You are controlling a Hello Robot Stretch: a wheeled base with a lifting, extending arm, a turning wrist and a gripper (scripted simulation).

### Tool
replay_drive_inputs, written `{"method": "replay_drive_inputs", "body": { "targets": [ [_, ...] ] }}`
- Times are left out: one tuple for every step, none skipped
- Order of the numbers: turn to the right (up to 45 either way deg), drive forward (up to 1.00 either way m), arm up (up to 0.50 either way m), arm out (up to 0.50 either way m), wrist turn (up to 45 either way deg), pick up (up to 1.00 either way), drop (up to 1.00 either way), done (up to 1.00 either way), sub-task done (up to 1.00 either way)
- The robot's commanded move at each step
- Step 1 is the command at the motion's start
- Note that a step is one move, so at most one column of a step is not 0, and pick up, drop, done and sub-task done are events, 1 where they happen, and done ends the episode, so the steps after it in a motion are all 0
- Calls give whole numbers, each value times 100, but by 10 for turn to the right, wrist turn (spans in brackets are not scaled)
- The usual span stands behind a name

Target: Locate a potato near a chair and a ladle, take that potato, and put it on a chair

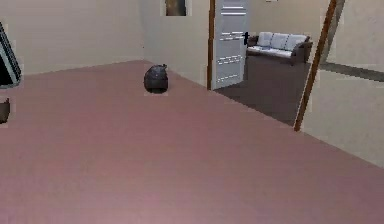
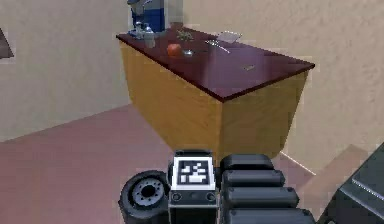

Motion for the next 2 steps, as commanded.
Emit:
{"method": "replay_drive_inputs", "body": {
  "targets": [
    [0, 40, 0, 0, 0, 0, 0, 0, 0],
    [-450, 0, 0, 0, 0, 0, 0, 0, 0]
  ]
}}
